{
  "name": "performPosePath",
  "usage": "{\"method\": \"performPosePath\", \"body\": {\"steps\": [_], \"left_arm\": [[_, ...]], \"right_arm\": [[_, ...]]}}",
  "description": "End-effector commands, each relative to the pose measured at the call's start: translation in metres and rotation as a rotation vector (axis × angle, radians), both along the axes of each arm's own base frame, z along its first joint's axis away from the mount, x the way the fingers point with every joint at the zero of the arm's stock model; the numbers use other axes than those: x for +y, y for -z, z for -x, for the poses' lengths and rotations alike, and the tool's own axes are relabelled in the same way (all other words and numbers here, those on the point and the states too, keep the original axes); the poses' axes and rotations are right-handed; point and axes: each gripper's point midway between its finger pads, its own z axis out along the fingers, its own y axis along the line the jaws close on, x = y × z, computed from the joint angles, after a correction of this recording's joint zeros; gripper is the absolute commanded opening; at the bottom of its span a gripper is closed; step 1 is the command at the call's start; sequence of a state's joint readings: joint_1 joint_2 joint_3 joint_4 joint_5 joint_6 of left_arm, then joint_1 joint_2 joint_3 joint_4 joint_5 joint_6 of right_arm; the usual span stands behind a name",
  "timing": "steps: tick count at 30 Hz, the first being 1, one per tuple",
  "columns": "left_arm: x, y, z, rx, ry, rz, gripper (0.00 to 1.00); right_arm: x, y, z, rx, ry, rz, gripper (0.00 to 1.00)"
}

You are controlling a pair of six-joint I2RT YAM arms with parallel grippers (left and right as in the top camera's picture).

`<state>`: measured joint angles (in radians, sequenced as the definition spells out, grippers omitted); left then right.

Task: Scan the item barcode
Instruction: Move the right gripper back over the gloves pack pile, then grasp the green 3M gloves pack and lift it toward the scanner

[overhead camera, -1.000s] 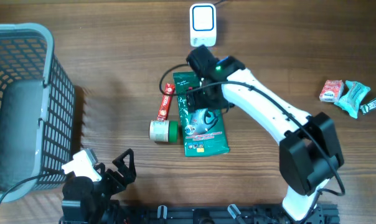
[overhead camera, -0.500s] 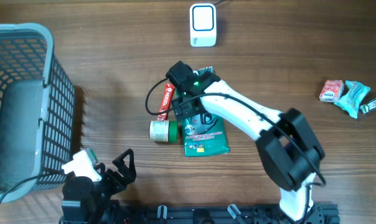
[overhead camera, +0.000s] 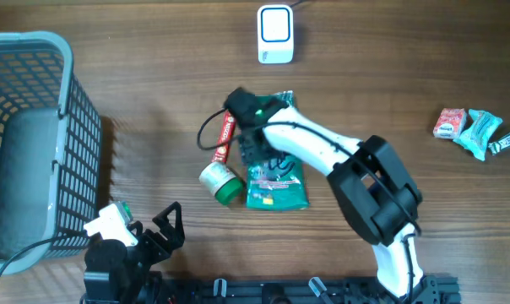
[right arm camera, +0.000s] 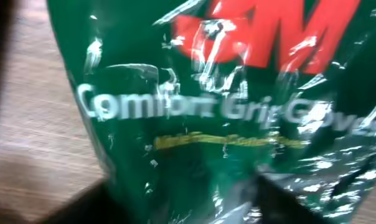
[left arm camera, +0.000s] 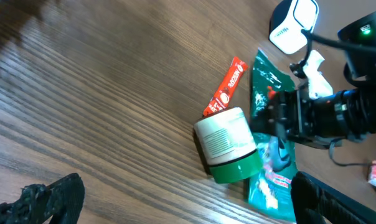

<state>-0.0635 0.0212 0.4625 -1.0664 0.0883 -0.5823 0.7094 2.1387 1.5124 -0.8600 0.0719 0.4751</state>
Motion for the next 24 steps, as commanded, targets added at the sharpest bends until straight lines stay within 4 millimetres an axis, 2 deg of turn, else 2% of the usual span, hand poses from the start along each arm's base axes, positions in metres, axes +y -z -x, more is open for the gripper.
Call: {"method": "performPosePath", "body": {"steps": [1, 2, 4, 5, 7, 9, 11, 12, 14, 16, 18, 20, 24], "left_arm": [[0.000, 0.001, -0.001, 0.000, -0.003, 0.004, 1.00], [0.000, 0.001, -0.001, 0.000, -0.003, 0.004, 1.00], [0.000, 0.001, -0.001, 0.000, -0.003, 0.004, 1.00], [0.000, 0.001, -0.001, 0.000, -0.003, 0.004, 1.00], [0.000, 0.001, -0.001, 0.000, -0.003, 0.004, 1.00], [0.000, 0.001, -0.001, 0.000, -0.003, 0.004, 1.00], [0.000, 0.001, -0.001, 0.000, -0.003, 0.004, 1.00], [0.000, 0.001, -0.001, 0.000, -0.003, 0.004, 1.00], [0.000, 0.001, -0.001, 0.000, -0.003, 0.004, 1.00], [0.000, 0.001, -0.001, 0.000, -0.003, 0.004, 1.00], [0.000, 0.001, -0.001, 0.000, -0.003, 0.004, 1.00], [0.000, 0.001, -0.001, 0.000, -0.003, 0.004, 1.00], [0.000, 0.001, -0.001, 0.000, -0.003, 0.004, 1.00]], "right_arm": [[0.008, 0.045, 0.040, 0.256, 0.000, -0.096, 0.09], [0.015, 0.040, 0.041, 0.267, -0.032, -0.126, 0.04], [0.035, 0.012, 0.038, 0.286, -0.077, -0.223, 0.04], [0.046, -0.009, 0.033, 0.282, -0.106, -0.285, 0.04], [0.071, -0.057, 0.031, 0.275, -0.188, -0.445, 0.04], [0.092, -0.122, 0.036, 0.286, -0.247, -0.685, 0.04], [0.094, -0.183, 0.047, 0.363, -0.249, -0.917, 0.04], [0.091, -0.208, 0.052, 0.402, -0.253, -1.012, 0.04], [0.082, -0.240, 0.057, 0.485, -0.217, -1.139, 0.04], [0.078, -0.264, 0.060, 0.556, -0.225, -1.262, 0.04], [0.076, -0.277, 0.063, 0.606, -0.226, -1.330, 0.04], [0.076, -0.280, 0.064, 0.725, -0.091, -1.302, 0.04], [0.076, -0.279, 0.064, 1.004, 0.292, -1.154, 0.04]]}}
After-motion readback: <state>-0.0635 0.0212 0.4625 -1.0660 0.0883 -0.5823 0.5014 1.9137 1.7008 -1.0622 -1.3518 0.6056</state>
